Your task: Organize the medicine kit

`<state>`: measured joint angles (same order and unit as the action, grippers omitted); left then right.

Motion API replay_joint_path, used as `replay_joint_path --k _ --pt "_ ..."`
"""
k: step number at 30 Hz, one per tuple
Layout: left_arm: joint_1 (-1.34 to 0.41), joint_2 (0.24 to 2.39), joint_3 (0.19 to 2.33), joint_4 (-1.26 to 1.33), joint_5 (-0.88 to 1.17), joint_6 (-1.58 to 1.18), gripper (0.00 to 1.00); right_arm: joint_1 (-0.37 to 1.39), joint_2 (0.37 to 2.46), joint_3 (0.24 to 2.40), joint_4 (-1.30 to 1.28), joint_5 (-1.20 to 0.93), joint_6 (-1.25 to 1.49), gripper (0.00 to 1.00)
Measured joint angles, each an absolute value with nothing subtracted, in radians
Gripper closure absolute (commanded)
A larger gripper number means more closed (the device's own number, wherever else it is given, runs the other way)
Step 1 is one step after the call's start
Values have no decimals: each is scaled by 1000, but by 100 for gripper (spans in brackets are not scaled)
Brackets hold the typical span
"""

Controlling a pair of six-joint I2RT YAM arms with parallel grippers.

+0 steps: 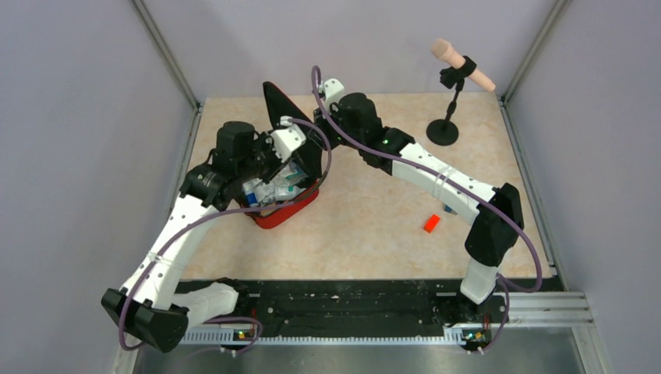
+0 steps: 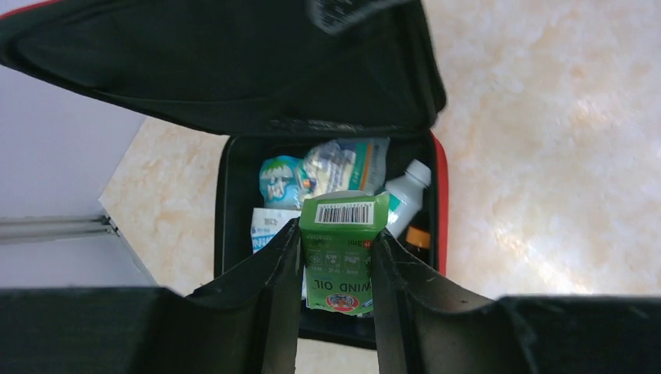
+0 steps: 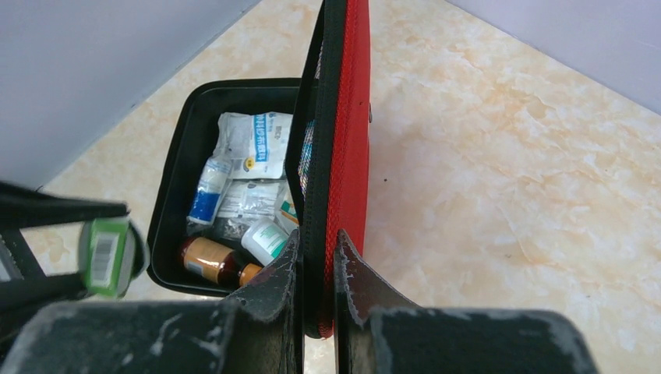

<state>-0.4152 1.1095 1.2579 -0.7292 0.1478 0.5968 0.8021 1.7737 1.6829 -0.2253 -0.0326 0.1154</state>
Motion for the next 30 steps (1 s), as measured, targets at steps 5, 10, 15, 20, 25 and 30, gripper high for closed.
replay_joint_path --k 5,10,15,20,25,30 --pt "-348 1185 1288 -603 163 501 76 802 1774 1683 -225 -40 115 92" --pt "-253 1277 1330 -447 179 351 77 802 1776 1683 -224 -47 116 92" --pt "-177 1329 1341 -275 234 199 75 802 1786 1700 -231 -56 119 92" --pt "-146 1386 1340 -96 306 55 75 803 1806 1724 -232 -67 128 92" --pt "-107 1412 1266 137 392 -126 76 803 1811 1731 -233 -73 134 92" --pt "-55 1417 1138 326 440 -286 77 803 1811 1731 -233 -70 134 92"
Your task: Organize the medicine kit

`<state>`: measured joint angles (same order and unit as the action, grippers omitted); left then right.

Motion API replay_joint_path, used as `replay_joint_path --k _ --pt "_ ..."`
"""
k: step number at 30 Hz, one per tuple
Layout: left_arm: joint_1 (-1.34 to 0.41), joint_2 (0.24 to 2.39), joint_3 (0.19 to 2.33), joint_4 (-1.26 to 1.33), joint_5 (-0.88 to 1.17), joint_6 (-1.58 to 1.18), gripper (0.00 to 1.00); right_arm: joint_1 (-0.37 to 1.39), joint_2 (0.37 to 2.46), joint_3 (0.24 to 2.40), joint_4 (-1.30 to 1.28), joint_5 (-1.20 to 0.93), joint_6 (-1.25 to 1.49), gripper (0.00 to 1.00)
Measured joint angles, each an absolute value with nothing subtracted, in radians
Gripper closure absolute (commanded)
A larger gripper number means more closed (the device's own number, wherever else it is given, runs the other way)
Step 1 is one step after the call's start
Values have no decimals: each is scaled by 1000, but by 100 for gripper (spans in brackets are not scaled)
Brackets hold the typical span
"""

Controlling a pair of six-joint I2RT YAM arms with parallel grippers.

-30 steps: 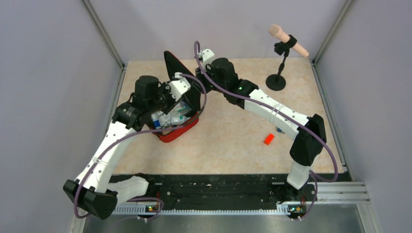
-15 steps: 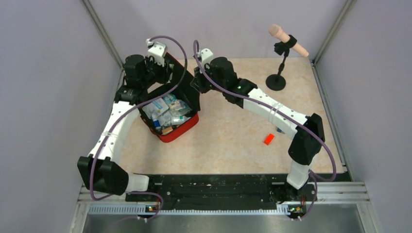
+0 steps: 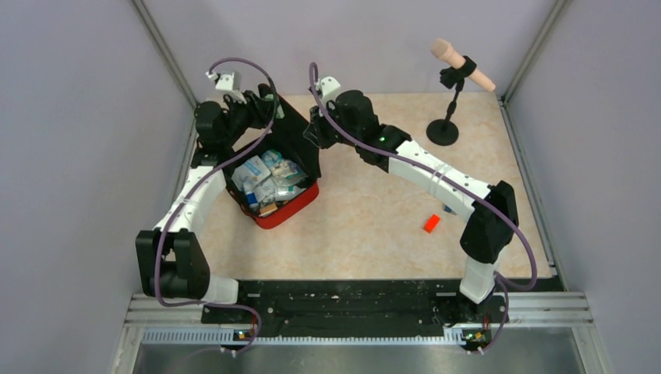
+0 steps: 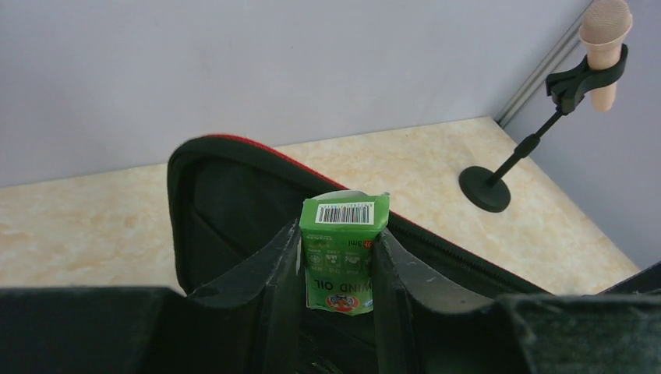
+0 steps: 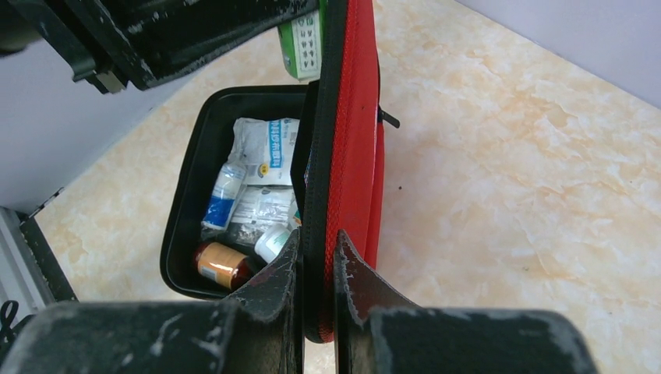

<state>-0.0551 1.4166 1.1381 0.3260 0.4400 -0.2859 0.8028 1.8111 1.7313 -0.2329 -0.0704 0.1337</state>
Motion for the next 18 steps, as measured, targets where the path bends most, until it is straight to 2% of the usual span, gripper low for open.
replay_joint_path --k 5,15,18 --pt "-49 1417 1042 464 472 -366 77 803 1811 1735 -238 -68 134 92" --pt "-49 1488 843 913 507 -458 72 805 1811 1736 -239 -57 132 92" --pt "-51 1506 834 967 519 -466 67 805 1811 1736 -240 -54 132 92"
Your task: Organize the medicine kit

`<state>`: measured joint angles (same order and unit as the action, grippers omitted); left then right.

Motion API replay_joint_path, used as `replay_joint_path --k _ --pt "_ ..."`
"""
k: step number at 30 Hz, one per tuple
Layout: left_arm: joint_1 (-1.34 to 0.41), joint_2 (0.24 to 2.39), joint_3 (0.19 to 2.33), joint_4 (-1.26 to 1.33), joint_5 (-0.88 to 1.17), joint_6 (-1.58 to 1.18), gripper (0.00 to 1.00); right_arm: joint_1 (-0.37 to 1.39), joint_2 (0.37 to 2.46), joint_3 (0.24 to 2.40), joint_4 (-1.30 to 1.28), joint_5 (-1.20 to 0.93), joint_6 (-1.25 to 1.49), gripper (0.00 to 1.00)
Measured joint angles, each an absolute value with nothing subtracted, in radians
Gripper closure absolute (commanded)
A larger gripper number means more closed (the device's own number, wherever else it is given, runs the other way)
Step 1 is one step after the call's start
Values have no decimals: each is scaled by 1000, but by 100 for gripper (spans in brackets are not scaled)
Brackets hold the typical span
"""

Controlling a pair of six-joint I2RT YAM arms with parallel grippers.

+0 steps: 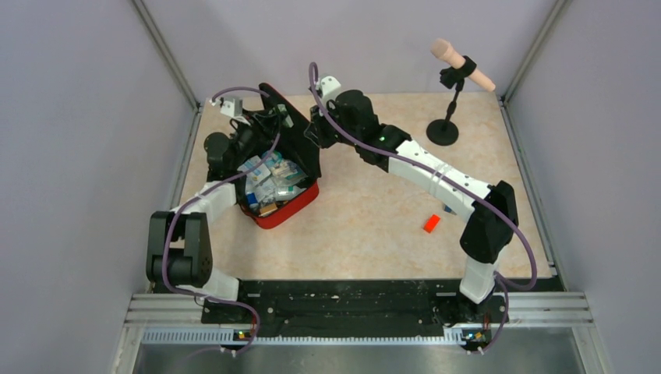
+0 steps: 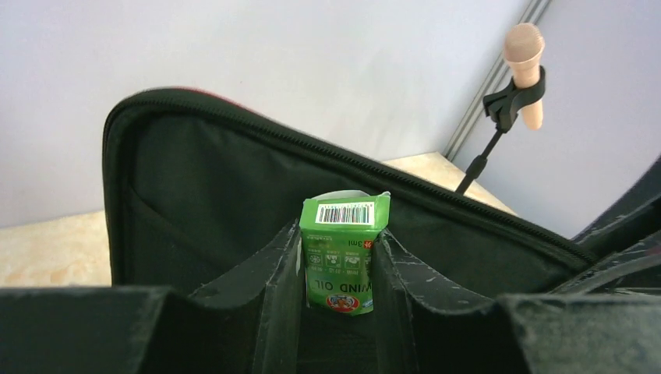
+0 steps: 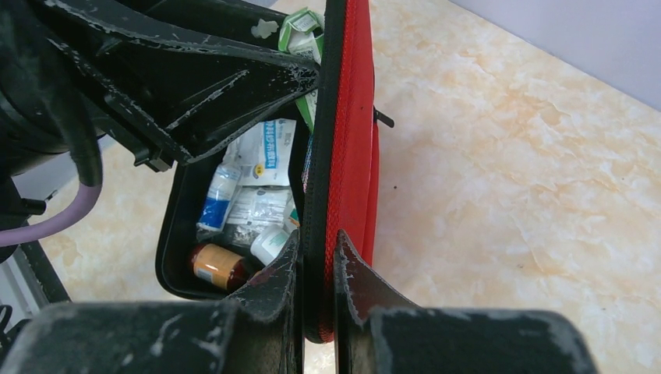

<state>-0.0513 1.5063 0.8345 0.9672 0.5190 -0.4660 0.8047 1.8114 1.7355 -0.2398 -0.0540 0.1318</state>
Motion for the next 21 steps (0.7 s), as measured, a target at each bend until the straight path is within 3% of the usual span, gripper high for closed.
replay_joint_path --k 5,6,21 --pt "-54 1501 825 1010 527 -449 37 805 1820 1749 -245 -54 132 92" --pt "-54 1496 823 1006 527 -442 35 805 1822 1751 -245 -54 132 92" --pt "-54 1424 905 753 508 -385 32 805 1830 1763 -249 -56 133 92"
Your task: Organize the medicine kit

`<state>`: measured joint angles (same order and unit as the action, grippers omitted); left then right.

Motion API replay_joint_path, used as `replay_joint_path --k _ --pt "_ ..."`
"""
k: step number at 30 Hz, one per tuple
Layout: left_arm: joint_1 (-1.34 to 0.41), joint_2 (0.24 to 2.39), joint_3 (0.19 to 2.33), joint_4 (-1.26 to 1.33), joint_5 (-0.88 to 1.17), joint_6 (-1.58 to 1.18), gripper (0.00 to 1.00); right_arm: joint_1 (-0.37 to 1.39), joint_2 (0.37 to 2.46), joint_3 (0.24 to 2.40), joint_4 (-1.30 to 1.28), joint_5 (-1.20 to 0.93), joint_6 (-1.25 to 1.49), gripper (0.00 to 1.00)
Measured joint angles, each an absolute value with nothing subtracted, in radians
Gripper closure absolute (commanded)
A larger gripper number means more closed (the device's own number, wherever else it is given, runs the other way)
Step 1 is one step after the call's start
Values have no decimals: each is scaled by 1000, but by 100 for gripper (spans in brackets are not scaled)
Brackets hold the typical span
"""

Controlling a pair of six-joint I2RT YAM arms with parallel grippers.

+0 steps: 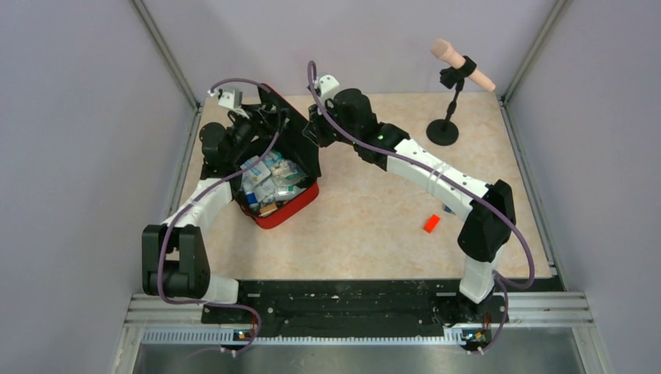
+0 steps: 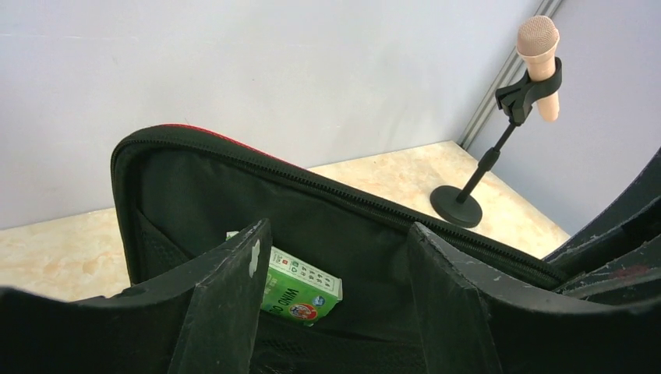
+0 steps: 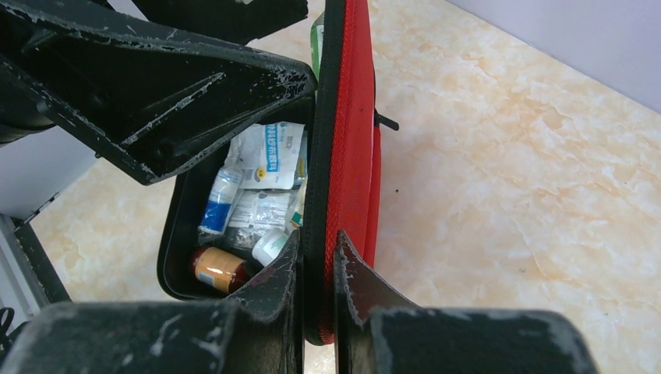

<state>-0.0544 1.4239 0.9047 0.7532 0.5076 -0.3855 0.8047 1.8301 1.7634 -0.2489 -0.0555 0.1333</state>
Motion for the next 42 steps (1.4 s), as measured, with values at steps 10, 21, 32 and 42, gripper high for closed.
replay_joint_path --k 10,21,32,42 --pt "-51 1424 932 657 494 -382 32 805 1830 1763 -249 -58 134 92" --pt "-47 1466 996 591 521 -570 29 804 1831 1763 -249 -60 135 92" --pt "-47 1589 1074 583 535 -754 30 800 1832 1763 -249 -38 151 92" --pt "-46 1486 1010 543 529 -704 30 803 1832 1764 -247 -50 150 92"
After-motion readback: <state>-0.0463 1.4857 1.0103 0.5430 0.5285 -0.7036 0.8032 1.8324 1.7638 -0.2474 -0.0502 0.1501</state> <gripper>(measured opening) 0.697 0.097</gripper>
